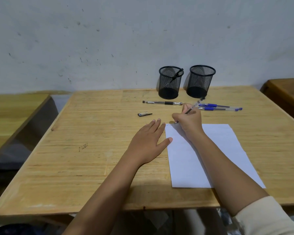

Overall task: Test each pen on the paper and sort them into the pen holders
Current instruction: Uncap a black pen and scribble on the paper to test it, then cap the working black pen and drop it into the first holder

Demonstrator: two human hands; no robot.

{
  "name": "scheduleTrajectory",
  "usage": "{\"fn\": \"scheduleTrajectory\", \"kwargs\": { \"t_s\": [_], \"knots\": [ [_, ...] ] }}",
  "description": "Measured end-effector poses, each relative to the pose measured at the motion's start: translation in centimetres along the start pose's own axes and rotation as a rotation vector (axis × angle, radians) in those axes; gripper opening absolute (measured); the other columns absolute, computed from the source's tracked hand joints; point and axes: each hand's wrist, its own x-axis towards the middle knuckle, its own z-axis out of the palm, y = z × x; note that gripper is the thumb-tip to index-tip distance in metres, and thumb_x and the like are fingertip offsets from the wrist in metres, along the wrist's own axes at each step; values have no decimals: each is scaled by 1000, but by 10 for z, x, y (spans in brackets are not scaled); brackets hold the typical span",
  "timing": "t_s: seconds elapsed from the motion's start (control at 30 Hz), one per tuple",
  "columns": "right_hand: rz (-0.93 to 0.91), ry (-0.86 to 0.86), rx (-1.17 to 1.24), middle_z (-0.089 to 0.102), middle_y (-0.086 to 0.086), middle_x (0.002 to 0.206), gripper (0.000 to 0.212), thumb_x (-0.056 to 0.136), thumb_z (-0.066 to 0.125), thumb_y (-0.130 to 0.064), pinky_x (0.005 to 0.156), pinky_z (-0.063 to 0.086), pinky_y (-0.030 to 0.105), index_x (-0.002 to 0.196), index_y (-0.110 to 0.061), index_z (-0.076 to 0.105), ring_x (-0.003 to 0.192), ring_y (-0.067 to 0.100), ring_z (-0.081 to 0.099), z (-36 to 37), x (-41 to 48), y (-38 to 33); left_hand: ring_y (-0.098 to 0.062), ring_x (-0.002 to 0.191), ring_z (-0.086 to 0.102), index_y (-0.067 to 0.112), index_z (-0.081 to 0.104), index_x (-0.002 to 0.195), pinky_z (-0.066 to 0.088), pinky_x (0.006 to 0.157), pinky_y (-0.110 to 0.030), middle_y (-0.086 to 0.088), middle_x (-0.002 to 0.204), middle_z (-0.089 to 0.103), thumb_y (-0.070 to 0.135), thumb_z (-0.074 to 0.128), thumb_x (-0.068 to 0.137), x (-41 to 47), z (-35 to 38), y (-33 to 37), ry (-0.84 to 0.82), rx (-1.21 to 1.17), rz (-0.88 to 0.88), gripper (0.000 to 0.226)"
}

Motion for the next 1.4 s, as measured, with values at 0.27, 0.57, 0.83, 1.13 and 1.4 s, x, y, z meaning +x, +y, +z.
{"fn": "scheduleTrajectory", "kwargs": {
  "t_s": [0.27,0.57,0.83,1.13,1.4],
  "knots": [
    [102,-180,463,68,13,89,12,79,64,6,68,55,19,87,-3,67,80,19,67,-17,-3,-8,-9,146,3,23,19,148,7,116,-28,5,159,9,52,36,94,0,-6,2,1,-92,-12,64],
    [145,-248,624,67,26,105,22,86,56,6,79,56,24,106,15,60,90,27,71,-43,0,-18,-9,119,48,9,50,131,32,93,-11,-3,136,48,23,59,90,15,-38,-29,243,-495,-146,44],
    [144,-267,648,67,29,104,21,85,56,6,72,58,21,102,16,61,89,28,70,-50,-2,-19,-19,107,50,5,65,110,34,84,-19,-8,114,56,22,51,94,47,-37,-45,258,-202,-203,27],
    [126,-330,640,71,25,94,16,83,58,7,69,58,22,96,14,65,86,31,71,-47,-12,-24,-7,86,65,19,72,88,50,73,-13,4,91,71,5,67,82,38,-41,-10,375,-784,-139,15],
    [82,-418,562,72,21,88,15,80,60,8,66,56,18,91,7,69,75,23,71,-50,-19,-31,-8,81,66,20,74,88,50,76,-16,4,86,73,9,75,75,33,-56,3,311,-862,-48,16]
  ]
}}
